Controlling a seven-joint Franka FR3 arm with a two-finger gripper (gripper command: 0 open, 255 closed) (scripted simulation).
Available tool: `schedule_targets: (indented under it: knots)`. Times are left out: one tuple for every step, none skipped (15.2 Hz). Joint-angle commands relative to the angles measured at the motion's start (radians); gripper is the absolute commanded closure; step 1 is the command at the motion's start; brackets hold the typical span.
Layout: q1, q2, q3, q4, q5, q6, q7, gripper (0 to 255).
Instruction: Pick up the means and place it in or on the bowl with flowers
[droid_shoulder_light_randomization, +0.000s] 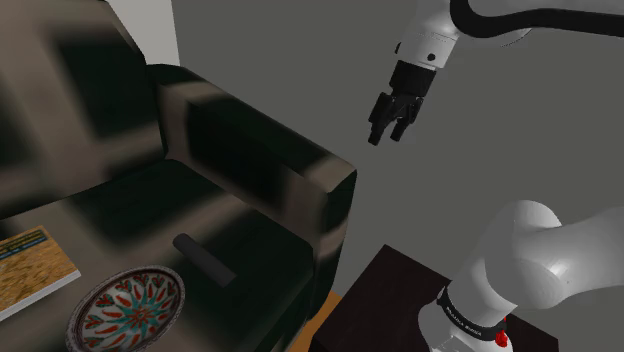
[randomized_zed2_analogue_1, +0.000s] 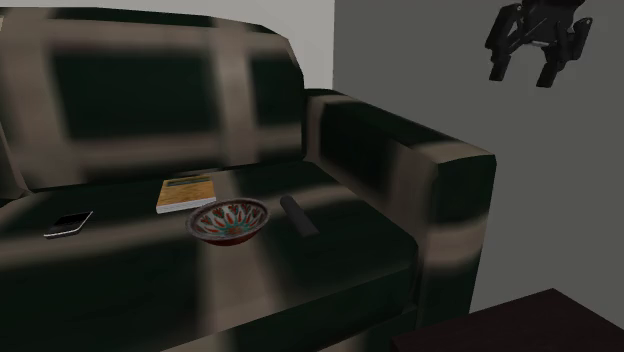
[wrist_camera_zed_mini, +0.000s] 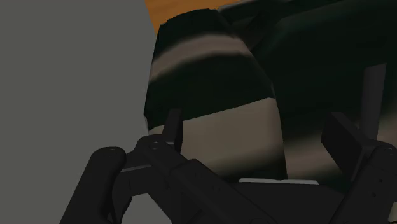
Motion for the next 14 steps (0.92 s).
schedule_targets:
  knots:
    - [0.000, 0.000, 0.000, 0.000, 0.000, 0.000, 0.000, 0]
    - [0.008, 0.018, 0.015, -0.008, 0.010, 0.027, 0.010, 0]
    - [0.015, 0.038, 0.030, -0.016, 0.019, 0.054, 0.019, 0]
    - [0.023, 0.059, 0.045, -0.022, 0.028, 0.081, 0.029, 0]
    - [0.031, 0.081, 0.059, -0.026, 0.037, 0.108, 0.039, 0]
    - [0.038, 0.104, 0.074, -0.030, 0.045, 0.134, 0.048, 0]
    - [0.045, 0.129, 0.089, -0.032, 0.053, 0.161, 0.057, 0]
    - [0.052, 0.154, 0.104, -0.033, 0.061, 0.188, 0.066, 0]
    - [0.059, 0.181, 0.118, -0.033, 0.067, 0.214, 0.076, 0]
    - [0.066, 0.208, 0.133, -0.031, 0.074, 0.241, 0.085, 0]
    - [0.072, 0.237, 0.147, -0.028, 0.079, 0.267, 0.094, 0]
    - [0.078, 0.266, 0.162, -0.024, 0.084, 0.292, 0.104, 0]
    - [0.084, 0.297, 0.176, -0.019, 0.088, 0.318, 0.114, 0]
    - [0.089, 0.328, 0.190, -0.012, 0.091, 0.342, 0.123, 0]
